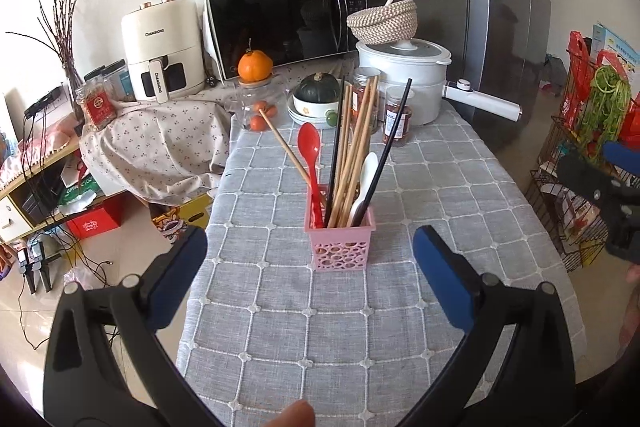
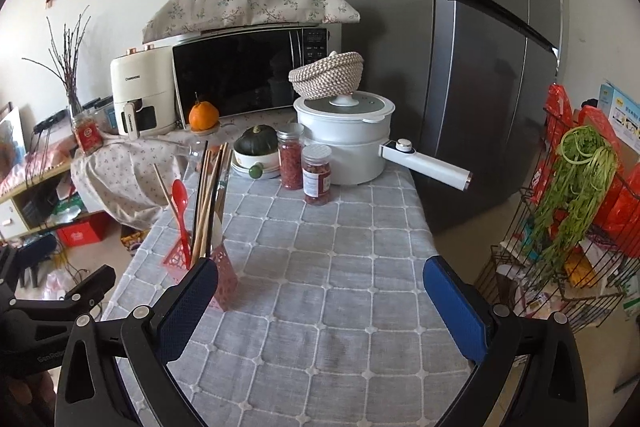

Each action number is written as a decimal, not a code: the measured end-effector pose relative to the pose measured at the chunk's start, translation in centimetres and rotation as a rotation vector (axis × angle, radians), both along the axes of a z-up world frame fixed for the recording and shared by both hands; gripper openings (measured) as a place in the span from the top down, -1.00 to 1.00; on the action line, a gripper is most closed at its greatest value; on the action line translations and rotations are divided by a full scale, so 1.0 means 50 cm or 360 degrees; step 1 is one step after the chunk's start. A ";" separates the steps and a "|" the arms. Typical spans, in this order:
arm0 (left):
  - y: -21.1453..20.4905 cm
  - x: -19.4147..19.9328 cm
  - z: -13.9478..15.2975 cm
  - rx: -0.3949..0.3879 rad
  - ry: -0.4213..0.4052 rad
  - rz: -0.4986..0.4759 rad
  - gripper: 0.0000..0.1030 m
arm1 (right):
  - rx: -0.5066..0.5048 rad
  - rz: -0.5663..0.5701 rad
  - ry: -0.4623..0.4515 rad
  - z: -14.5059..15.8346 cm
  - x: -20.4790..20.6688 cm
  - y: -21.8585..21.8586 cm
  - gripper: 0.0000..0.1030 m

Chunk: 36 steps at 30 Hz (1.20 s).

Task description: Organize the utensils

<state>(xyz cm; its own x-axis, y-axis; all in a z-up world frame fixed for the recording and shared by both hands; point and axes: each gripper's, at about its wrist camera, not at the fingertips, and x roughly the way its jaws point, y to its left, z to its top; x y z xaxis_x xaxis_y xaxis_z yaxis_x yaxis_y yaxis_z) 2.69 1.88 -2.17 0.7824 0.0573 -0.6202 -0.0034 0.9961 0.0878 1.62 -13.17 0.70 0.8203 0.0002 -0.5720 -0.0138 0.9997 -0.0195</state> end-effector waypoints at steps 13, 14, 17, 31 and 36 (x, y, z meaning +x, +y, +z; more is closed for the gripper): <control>-0.007 0.001 0.001 -0.0053 0.0004 -0.0011 -0.99 | 0.0039 0.0009 0.0065 -0.013 0.011 0.004 -1.00; -0.008 0.001 0.001 -0.0053 0.0003 -0.0012 -0.99 | 0.0041 0.0012 0.0071 -0.014 0.012 0.005 -1.00; -0.009 0.002 0.002 -0.0053 0.0002 -0.0011 -0.99 | 0.0045 0.0017 0.0078 -0.015 0.013 0.008 -1.00; -0.004 0.001 0.006 -0.0053 -0.0006 -0.0004 -0.99 | 0.0053 0.0043 0.0092 -0.019 0.017 0.021 -1.00; -0.003 0.001 0.007 -0.0051 -0.0006 -0.0003 -0.99 | 0.0056 0.0043 0.0094 -0.019 0.017 0.021 -1.00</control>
<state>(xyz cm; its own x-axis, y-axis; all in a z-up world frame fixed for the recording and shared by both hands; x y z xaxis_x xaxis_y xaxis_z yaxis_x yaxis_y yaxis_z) 2.75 1.74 -1.84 0.7848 0.0361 -0.6187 -0.0020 0.9984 0.0558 2.48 -12.14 -0.28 0.7845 0.0426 -0.6187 -0.0408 0.9990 0.0171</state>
